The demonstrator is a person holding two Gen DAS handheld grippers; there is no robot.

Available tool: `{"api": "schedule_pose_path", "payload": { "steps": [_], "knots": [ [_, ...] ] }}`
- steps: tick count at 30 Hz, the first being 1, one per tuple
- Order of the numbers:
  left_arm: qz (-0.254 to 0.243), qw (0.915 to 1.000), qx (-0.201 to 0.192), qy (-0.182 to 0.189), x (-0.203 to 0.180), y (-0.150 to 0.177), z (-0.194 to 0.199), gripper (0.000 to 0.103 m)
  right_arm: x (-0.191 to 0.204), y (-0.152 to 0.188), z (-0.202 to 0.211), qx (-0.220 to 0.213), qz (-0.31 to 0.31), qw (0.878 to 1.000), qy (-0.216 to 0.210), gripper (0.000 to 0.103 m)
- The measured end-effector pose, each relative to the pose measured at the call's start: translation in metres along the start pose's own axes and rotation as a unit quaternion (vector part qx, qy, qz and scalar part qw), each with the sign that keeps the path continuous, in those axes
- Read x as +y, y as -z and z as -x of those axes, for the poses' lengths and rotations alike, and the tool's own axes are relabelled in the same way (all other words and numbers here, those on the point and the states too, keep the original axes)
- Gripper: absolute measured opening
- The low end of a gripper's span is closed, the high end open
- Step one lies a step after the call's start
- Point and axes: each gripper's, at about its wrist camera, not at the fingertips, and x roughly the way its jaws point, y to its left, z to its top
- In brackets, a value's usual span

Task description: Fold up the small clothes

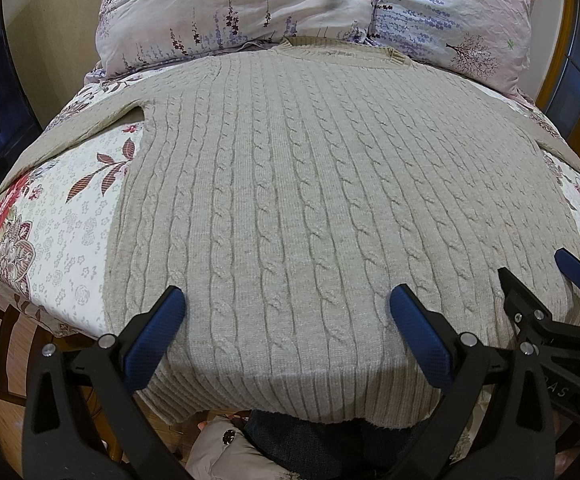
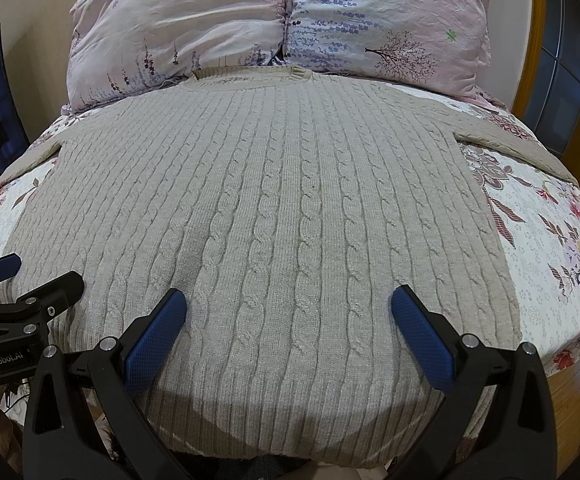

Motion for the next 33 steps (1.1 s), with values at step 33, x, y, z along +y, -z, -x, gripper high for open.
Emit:
{"api": "schedule_pose_path", "payload": {
  "steps": [33],
  "knots": [
    [-0.009,0.9999,-0.006,0.008,0.004,-0.02,-0.013,0.101,-0.035,-0.025,-0.007,-0.013,-0.023,0.999,-0.047,0.102]
  ]
}}
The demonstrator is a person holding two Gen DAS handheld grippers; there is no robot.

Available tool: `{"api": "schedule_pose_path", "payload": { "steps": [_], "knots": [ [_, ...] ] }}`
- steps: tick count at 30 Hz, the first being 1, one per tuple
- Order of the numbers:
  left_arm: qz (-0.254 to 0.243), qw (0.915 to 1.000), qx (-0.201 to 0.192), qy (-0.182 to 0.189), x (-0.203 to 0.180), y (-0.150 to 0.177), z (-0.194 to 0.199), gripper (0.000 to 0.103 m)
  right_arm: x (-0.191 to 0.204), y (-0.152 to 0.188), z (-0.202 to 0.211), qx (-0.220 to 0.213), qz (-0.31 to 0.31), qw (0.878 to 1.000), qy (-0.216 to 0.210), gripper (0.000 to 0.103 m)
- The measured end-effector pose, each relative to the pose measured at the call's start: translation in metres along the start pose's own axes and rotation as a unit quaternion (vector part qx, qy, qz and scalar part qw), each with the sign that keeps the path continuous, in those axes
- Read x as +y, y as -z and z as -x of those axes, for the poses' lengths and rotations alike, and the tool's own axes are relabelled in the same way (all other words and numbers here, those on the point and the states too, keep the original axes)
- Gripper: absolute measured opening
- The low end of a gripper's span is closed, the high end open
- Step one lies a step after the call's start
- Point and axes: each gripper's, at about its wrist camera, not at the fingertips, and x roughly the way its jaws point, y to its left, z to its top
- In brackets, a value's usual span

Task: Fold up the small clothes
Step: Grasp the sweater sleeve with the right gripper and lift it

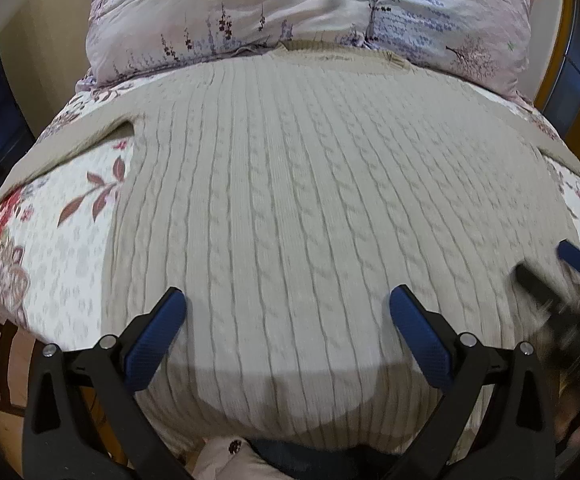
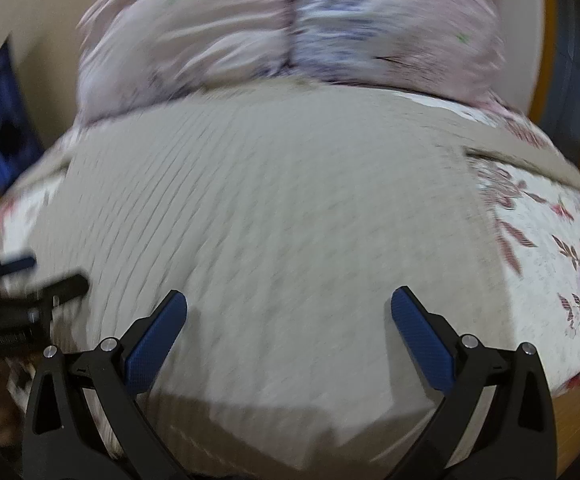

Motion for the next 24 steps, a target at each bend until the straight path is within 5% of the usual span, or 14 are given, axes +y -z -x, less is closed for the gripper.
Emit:
{"api": "schedule_pose_path", "payload": {
  "steps": [6,11,15,20,24],
  "knots": [
    [-0.007,0.9995,-0.031,-0.004,0.009,-0.031,-0.002,0.101,-0.113,-0.058,0.004,-0.019,-0.173,0.985,0.003,0.101],
    [-0.003,0.9988,-0.044,0.02,0.022,-0.065,-0.007,0.101,-0.202,-0.098,-0.008,-0.026,-0.276,0.96,0.034,0.079],
    [0.013,0.9977,-0.047,0.047,0.034,-0.088,-0.015,0.101,-0.258,-0.109,-0.032,-0.012,-0.365,0.93,0.036,0.058],
    [0.02,0.9959,-0.065,0.059,0.044,-0.113,-0.024,0.101,-0.304,-0.098,-0.059,0.01,-0.448,0.893,0.052,0.047],
    [0.005,0.996,-0.072,0.052,0.044,-0.128,-0.032,0.101,-0.326,-0.093,-0.067,-0.007,-0.48,0.876,0.051,0.037]
  ]
}}
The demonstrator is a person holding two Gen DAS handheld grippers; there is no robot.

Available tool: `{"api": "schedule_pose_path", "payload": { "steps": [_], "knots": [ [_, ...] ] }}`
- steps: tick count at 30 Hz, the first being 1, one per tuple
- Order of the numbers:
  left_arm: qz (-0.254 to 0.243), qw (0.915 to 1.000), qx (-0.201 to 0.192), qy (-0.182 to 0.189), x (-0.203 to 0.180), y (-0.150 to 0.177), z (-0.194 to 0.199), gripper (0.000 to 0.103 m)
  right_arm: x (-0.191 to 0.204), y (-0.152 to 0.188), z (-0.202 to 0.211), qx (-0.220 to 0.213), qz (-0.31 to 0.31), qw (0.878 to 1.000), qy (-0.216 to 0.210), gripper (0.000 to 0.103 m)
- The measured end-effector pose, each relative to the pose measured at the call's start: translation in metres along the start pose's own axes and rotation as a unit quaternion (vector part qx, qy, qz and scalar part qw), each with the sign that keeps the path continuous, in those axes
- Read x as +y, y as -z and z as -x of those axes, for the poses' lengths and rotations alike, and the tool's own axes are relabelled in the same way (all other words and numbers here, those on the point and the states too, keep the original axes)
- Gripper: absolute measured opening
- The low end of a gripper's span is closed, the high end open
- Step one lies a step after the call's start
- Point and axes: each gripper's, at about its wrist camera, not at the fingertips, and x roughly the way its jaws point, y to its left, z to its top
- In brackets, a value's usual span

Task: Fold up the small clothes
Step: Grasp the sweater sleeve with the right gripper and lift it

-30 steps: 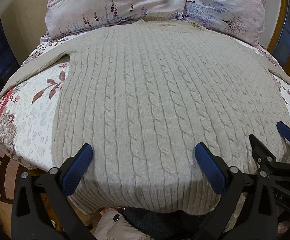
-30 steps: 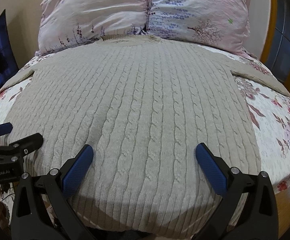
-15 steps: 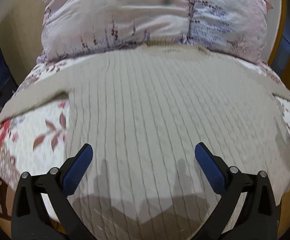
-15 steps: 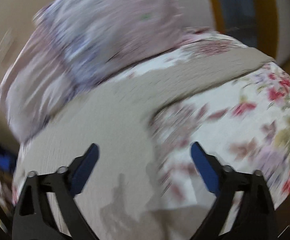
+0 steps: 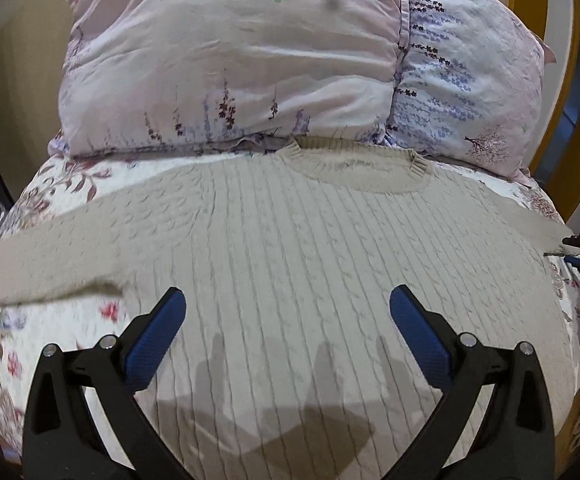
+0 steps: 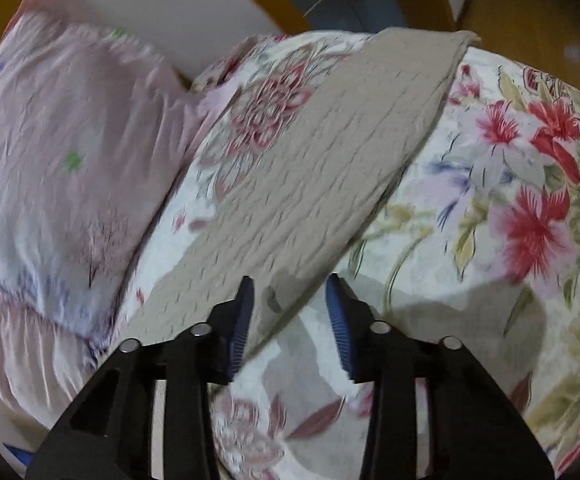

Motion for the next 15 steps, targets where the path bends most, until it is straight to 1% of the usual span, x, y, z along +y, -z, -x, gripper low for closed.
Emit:
{"api": "schedule_pose_path", "payload": {
  "steps": [4,8,10,12,15],
  "knots": [
    [0.007,0.9997,0.006,0.023,0.003,-0.009,-0.015,0.101,-0.009,-0.01,-0.001,-0.023,-0.015,1.0,0.01,0.028],
    [0.014,0.9993,0.012,0.033,0.003,-0.012,-0.027,0.101,-0.019,-0.02,0.002,-0.053,-0.028,0.998,0.022,0.027],
    [0.013,0.9992,0.012,0.035,0.003,-0.013,-0.031,0.101,-0.02,-0.021,0.0,-0.062,-0.017,0.998,0.029,0.018],
    [0.012,0.9991,0.012,0.039,0.003,-0.014,-0.034,0.101,-0.017,-0.021,-0.002,-0.065,0.001,0.997,0.035,0.012],
    [0.023,0.9982,0.01,0.055,0.007,-0.016,-0.037,0.101,-0.008,-0.019,0.005,-0.087,0.028,0.995,0.027,0.01]
  ]
}}
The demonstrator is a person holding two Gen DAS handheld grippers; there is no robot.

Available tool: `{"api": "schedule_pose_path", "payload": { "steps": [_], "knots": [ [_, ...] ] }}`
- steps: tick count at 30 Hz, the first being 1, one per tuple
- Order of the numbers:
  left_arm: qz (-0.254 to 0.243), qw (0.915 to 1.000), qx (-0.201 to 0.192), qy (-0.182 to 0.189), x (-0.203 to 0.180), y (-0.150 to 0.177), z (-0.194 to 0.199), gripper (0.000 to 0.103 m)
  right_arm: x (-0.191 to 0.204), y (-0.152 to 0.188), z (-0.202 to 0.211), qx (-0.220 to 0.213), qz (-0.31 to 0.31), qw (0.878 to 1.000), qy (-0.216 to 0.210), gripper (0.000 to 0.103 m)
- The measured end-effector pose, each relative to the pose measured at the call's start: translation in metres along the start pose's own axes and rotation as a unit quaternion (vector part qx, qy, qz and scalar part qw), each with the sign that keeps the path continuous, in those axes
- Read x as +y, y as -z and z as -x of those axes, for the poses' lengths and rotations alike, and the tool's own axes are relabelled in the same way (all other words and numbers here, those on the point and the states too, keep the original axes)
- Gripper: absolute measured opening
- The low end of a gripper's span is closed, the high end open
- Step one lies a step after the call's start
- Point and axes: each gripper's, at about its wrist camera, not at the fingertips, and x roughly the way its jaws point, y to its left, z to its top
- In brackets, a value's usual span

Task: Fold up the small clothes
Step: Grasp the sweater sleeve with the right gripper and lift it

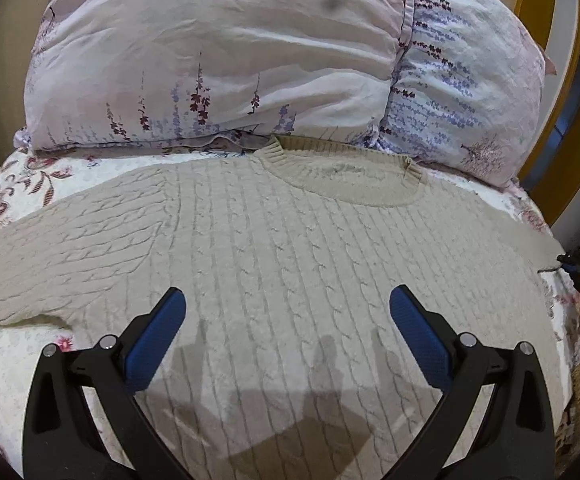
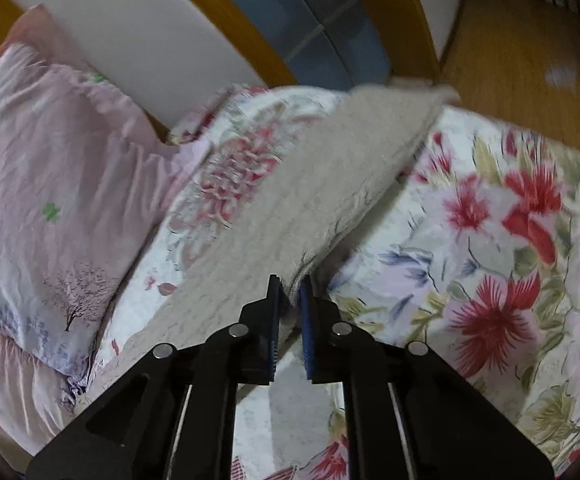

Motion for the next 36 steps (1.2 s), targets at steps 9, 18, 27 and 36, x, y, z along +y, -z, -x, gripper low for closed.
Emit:
{"api": "schedule_pose_path", "payload": {
  "steps": [9,18,27,36],
  "knots": [
    [0.054,0.998,-0.013,0.031,0.014,-0.005,0.004,0.101,0.103,0.041,0.065,-0.057,0.189,0.973,-0.116,0.004],
    [0.055,0.9976,-0.015,0.04,0.017,0.0,0.012,0.101,0.143,0.109,0.046,0.051,0.232,0.965,-0.116,0.027],
    [0.048,0.9979,-0.015,0.041,0.02,-0.002,0.007,0.101,0.031,0.038,0.018,0.057,-0.017,0.997,-0.047,0.057],
    [0.051,0.9981,-0.001,0.034,0.024,0.0,-0.004,0.101,0.027,0.007,0.002,-0.006,-0.006,1.0,0.014,0.027]
  ]
}}
